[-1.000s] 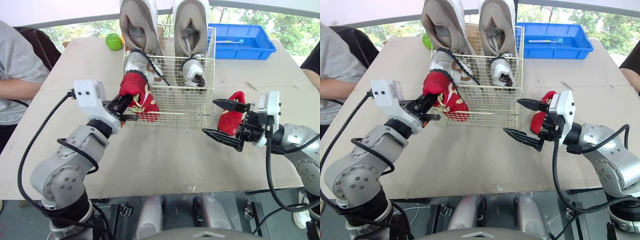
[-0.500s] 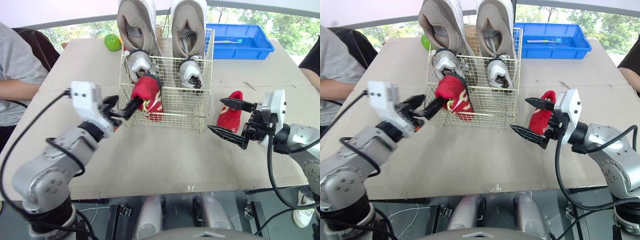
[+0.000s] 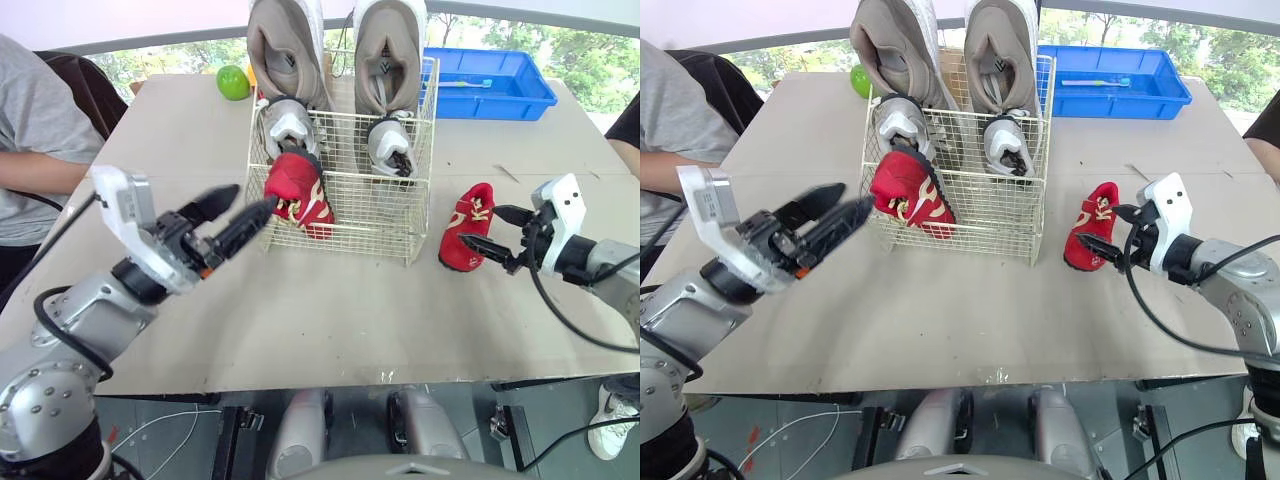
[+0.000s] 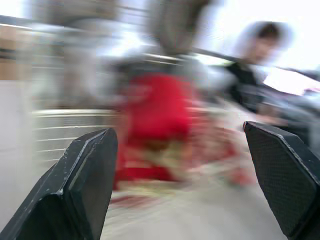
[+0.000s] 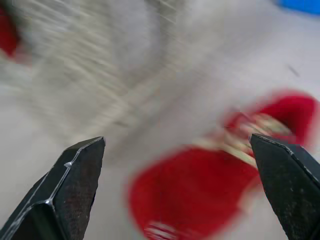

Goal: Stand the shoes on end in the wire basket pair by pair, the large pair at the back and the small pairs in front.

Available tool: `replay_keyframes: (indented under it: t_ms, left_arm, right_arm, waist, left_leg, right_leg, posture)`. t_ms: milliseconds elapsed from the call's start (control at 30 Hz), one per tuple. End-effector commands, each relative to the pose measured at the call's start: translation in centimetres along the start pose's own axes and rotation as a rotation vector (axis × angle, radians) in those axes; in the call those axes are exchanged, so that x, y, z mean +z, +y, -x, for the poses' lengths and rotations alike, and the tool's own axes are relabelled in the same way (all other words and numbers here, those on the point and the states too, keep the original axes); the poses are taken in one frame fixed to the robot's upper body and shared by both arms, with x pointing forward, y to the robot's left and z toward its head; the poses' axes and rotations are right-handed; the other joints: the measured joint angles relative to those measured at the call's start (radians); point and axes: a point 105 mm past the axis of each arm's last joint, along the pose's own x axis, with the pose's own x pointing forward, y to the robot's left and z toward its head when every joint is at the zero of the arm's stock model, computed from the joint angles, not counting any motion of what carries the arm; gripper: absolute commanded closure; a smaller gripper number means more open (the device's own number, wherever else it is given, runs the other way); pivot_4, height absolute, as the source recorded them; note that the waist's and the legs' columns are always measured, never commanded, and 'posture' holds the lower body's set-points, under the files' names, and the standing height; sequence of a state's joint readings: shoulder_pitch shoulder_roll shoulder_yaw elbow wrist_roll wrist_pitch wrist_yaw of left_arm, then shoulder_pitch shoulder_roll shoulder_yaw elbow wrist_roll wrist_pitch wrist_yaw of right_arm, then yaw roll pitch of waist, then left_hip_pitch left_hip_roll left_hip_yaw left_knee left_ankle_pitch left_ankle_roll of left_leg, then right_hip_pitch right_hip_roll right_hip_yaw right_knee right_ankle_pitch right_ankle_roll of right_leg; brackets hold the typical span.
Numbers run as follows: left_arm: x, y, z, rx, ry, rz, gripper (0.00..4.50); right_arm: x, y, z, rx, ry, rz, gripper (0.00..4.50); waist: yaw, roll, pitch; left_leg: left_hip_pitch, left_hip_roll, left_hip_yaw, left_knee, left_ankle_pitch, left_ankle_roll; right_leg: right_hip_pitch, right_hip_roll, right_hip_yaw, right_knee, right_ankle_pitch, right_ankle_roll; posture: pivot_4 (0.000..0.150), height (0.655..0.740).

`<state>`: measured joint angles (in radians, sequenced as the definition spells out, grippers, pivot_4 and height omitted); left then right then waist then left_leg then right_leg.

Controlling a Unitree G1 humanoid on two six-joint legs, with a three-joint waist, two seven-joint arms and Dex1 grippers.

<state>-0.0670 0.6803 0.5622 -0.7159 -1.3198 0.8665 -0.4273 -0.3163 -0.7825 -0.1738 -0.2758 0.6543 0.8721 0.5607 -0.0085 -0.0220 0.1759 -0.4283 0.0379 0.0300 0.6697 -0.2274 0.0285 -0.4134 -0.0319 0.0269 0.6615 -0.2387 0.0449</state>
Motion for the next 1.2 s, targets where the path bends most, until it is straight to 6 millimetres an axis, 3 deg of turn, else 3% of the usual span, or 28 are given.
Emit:
replay_keyframes:
  t_ms: [33, 200, 433, 467, 767, 833, 900, 967, 1100, 1200]
  left_arm:
    - [-0.4, -4.1, -0.2, -0.269, 0.059, -0.009, 0.2]
    - [-2.2, -6.9, -0.7, -0.481, 0.165, -0.055, 0.2]
    - [-2.4, -7.2, -1.1, -0.512, 0.165, -0.086, 0.2]
    - [-2.5, -7.3, -1.2, -0.513, 0.16, -0.09, 0.16]
    - [-3.1, -6.7, -1.0, -0.489, 0.145, -0.092, 0.16]
    - [-3.2, -6.7, -1.0, -0.491, 0.147, -0.091, 0.16]
    - [-3.2, -6.7, -1.2, -0.493, 0.142, -0.081, 0.16]
    - [-3.0, -6.7, -1.6, -0.491, 0.13, -0.076, 0.16]
    - [-2.6, -6.5, -2.2, -0.473, 0.1, -0.069, 0.16]
    - [-2.5, -5.2, -2.8, -0.385, 0.057, -0.087, 0.16]
  right_arm:
    - [1.3, -1.6, 0.5, -0.071, 0.004, -0.05, 0.0]
    - [0.6, -3.8, -0.7, -0.113, 0.19, -0.152, 0.0]
    - [0.4, -5.3, -2.2, -0.062, 0.241, -0.294, 0.0]
    - [0.1, -5.1, -2.5, -0.029, 0.257, -0.324, 0.6]
    - [-1.1, -5.5, -3.5, 0.04, 0.284, -0.314, 4.28]
    - [-0.9, -5.5, -3.0, 0.048, 0.259, -0.301, 4.4]
    - [0.9, -5.6, -1.6, 0.055, 0.118, -0.327, 4.4]
    - [3.7, -4.7, 1.0, 0.069, -0.097, -0.26, 4.4]
    - [8.4, 0.8, 5.1, 0.159, -0.474, -0.139, 4.4]
    - [10.5, 5.7, 5.5, 0.153, -0.648, -0.007, 4.4]
  waist:
    - [-0.001, 0.001, 0.0]
    - [-0.004, 0.002, 0.001]
    - [-0.003, 0.002, 0.001]
    - [-0.003, 0.002, 0.001]
    - [-0.005, 0.002, 0.001]
    - [-0.005, 0.002, 0.001]
    - [-0.001, 0.002, 0.001]
    - [0.011, 0.003, 0.001]
    - [0.013, 0.004, 0.002]
    - [-0.005, 0.004, 0.001]
  left_leg:
    - [0.0, 0.0, 0.001, 0.0, 0.0, 0.0]
    - [0.0, -0.001, 0.005, 0.0, 0.0, 0.0]
    - [-0.002, 0.0, 0.006, -0.001, 0.0, 0.0]
    - [-0.003, -0.001, 0.007, -0.001, 0.0, 0.0]
    - [-0.002, 0.0, 0.008, -0.001, 0.0, 0.0]
    - [-0.002, 0.0, 0.009, -0.001, 0.0, 0.0]
    - [-0.002, 0.0, 0.009, -0.001, 0.0, 0.0]
    - [-0.004, 0.0, 0.007, -0.001, 0.0, 0.0]
    - [-0.004, 0.001, 0.006, -0.002, 0.0, 0.0]
    - [-0.002, 0.002, 0.001, -0.003, 0.0, 0.0]
  right_leg:
    - [0.0, 0.0, 0.0, 0.0, 0.0, 0.0]
    - [-0.001, 0.001, 0.002, 0.0, 0.0, 0.0]
    - [-0.002, 0.003, 0.002, -0.001, 0.0, 0.001]
    - [-0.003, 0.003, 0.002, -0.001, 0.002, 0.004]
    - [-0.003, 0.003, 0.003, -0.001, 0.002, 0.004]
    - [-0.003, 0.003, 0.003, -0.001, 0.002, 0.004]
    - [-0.003, 0.003, 0.003, -0.001, 0.002, 0.004]
    - [-0.004, 0.002, 0.002, -0.001, 0.002, 0.004]
    - [-0.005, 0.003, 0.002, -0.001, 0.002, 0.005]
    - [-0.005, 0.005, 0.003, 0.0, 0.002, 0.005]
  posture:
    - [0.15, 0.74]
    - [0.15, 0.74]
    - [0.15, 0.74]
    - [0.15, 0.74]
    - [0.15, 0.74]
    - [0.15, 0.74]
    - [0.15, 0.74]
    - [0.15, 0.74]
    - [0.15, 0.74]
    - [0.15, 0.74]
